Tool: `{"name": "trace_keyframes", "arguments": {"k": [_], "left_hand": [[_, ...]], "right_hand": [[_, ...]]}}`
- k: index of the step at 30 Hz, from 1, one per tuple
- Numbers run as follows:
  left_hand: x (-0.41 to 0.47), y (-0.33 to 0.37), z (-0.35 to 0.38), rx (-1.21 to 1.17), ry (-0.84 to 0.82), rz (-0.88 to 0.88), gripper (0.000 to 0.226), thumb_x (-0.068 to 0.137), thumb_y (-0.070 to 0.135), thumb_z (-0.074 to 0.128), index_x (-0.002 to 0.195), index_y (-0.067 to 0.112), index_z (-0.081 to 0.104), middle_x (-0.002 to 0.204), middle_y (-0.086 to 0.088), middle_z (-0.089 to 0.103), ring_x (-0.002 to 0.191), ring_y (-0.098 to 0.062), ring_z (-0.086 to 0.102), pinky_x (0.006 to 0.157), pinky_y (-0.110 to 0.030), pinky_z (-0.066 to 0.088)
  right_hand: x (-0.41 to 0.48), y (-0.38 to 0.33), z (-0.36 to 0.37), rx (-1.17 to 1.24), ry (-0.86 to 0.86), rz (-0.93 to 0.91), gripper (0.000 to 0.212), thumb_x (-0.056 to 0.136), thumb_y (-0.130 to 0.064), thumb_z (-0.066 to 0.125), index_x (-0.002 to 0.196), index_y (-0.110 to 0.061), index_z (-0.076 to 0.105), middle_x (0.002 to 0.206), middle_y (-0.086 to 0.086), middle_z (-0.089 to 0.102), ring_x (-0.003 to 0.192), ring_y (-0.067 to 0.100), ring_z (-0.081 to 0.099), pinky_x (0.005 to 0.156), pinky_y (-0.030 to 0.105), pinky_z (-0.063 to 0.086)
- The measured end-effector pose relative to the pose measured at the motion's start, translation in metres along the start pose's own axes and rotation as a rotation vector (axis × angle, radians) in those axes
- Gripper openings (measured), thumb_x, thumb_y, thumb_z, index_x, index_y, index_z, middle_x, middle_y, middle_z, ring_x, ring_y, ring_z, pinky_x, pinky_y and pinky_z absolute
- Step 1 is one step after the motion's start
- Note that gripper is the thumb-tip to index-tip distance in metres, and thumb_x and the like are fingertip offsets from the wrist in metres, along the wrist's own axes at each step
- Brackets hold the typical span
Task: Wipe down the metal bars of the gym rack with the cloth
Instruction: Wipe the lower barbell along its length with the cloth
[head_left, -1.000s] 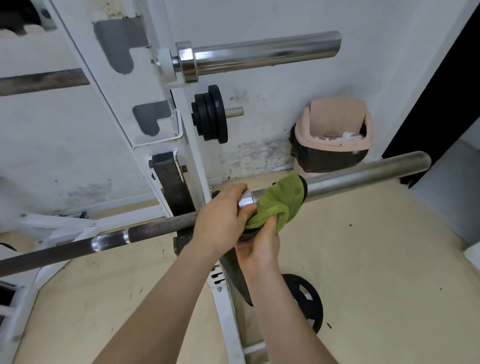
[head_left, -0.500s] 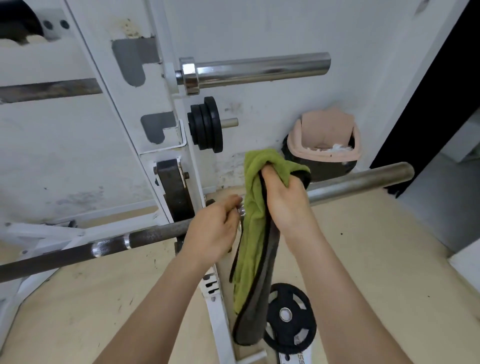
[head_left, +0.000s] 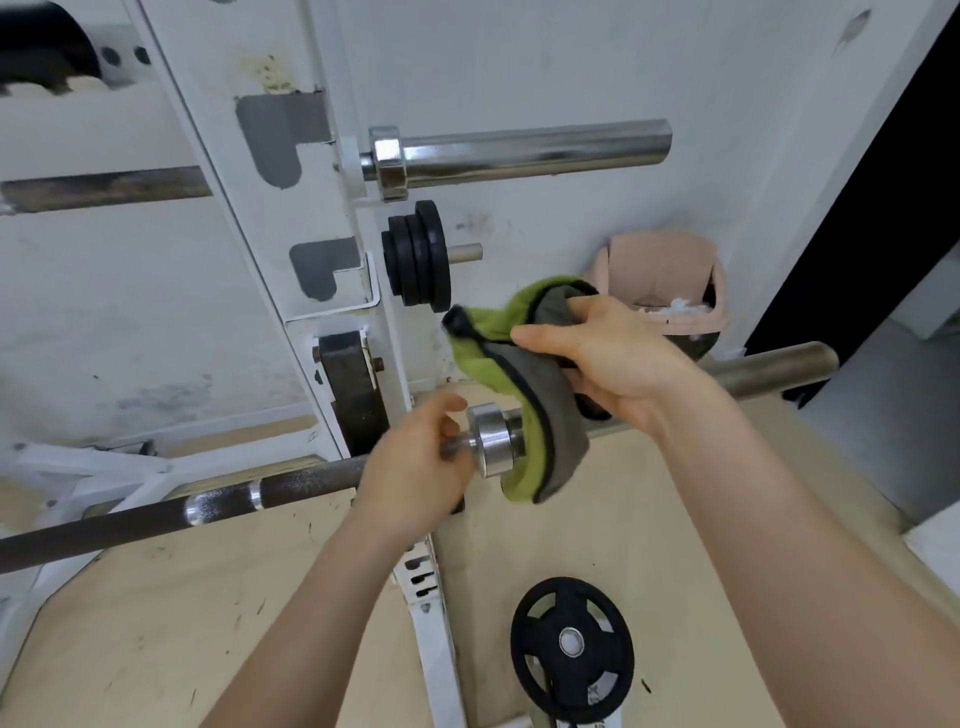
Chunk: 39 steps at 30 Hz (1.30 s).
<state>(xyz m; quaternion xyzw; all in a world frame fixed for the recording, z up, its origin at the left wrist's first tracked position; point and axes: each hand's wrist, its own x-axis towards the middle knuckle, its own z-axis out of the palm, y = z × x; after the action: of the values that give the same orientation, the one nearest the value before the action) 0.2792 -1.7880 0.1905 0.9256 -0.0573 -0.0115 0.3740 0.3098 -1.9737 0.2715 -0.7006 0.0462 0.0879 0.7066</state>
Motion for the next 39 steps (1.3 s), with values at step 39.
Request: {"name": "trace_keyframes", "arguments": {"k": [39], "left_hand": [[0.003, -0.011, 0.028, 0.228, 0.096, 0.217, 0.055, 0.082, 0.020, 0.067, 0.129, 0.039, 0.049, 0.107, 0.013, 0.067, 0.100, -0.013, 0.061, 0.083, -0.040, 0.051]], "right_hand": [[0.108, 0.079, 0.009, -0.967, -0.109, 0.003, 0.045, 0.092, -0.056, 0.049, 0.081, -0.014, 0.057, 0.082, 0.002, 0.058, 0.081, 0.022, 0.056, 0.066, 0.030, 0.038]]}}
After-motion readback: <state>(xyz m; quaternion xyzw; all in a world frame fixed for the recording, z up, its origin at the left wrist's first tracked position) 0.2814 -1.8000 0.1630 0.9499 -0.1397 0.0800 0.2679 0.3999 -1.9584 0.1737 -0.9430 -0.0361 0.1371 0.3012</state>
